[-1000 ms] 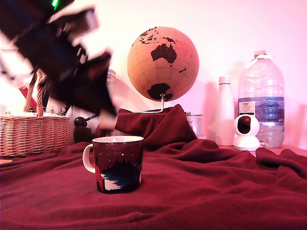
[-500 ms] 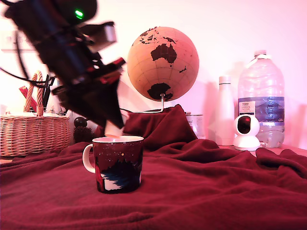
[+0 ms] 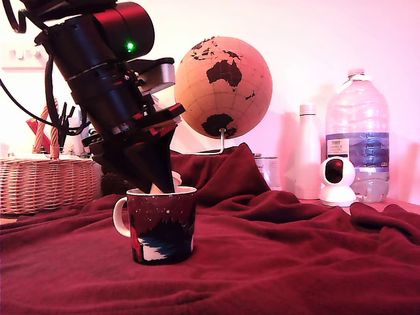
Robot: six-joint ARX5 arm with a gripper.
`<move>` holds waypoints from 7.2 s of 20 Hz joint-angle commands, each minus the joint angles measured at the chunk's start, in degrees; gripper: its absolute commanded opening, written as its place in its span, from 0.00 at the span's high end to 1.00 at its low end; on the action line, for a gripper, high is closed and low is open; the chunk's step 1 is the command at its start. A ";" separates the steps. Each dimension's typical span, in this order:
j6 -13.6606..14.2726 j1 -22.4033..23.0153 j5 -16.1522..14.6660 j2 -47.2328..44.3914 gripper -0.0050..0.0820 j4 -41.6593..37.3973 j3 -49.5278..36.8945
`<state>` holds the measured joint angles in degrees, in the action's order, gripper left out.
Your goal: Pick up the coffee capsules on the table and drop them inside the coffee cup
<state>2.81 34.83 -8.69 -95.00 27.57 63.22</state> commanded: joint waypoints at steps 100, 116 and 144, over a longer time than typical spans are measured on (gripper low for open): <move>-10.54 -11.78 0.15 39.04 0.95 -25.66 -38.58; -12.50 -11.78 0.15 39.19 0.19 -23.63 -38.58; -8.72 -11.15 4.72 25.29 0.19 -58.27 -46.99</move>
<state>-6.42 23.46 -3.99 -68.82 -29.19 17.41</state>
